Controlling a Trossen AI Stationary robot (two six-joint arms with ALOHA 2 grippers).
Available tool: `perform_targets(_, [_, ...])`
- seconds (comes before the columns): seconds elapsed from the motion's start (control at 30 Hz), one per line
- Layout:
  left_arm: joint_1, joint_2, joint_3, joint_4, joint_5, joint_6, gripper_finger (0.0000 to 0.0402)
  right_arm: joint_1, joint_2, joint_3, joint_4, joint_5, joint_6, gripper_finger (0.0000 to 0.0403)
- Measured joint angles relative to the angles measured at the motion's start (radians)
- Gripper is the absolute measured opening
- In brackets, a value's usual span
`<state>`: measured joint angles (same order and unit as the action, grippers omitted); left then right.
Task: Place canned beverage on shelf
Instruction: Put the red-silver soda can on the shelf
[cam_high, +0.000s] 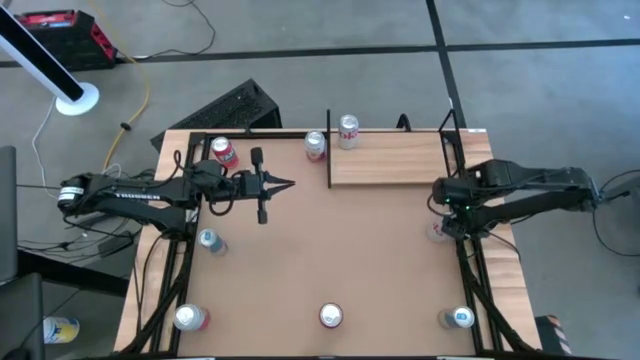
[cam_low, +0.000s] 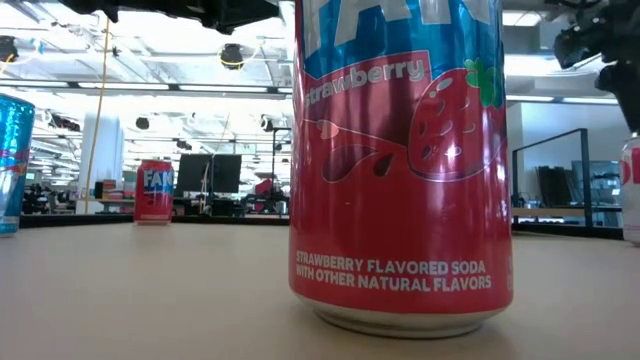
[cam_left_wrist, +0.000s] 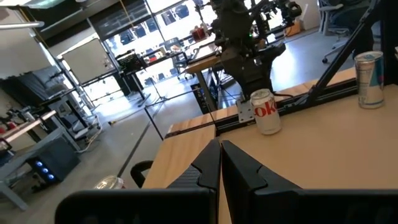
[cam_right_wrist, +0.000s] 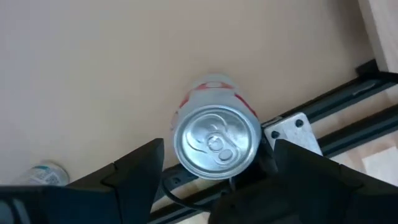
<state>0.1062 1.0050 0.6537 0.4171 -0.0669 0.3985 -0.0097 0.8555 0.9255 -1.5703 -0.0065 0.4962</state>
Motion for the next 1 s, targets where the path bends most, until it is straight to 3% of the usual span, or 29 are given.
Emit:
perform_targets(0.4, [0.0,0.0,0.0,-0.008,0.0,-0.001,0.0,0.068,0.002,-0.09,0.009,-0.018,0.011,0.0328])
perform_targets(1.0, [0.0,0.0,0.0,-0.013,0.0,0.001,0.0,0.068,0.051,-0.117,0.093,0.012,0.011,0.0328])
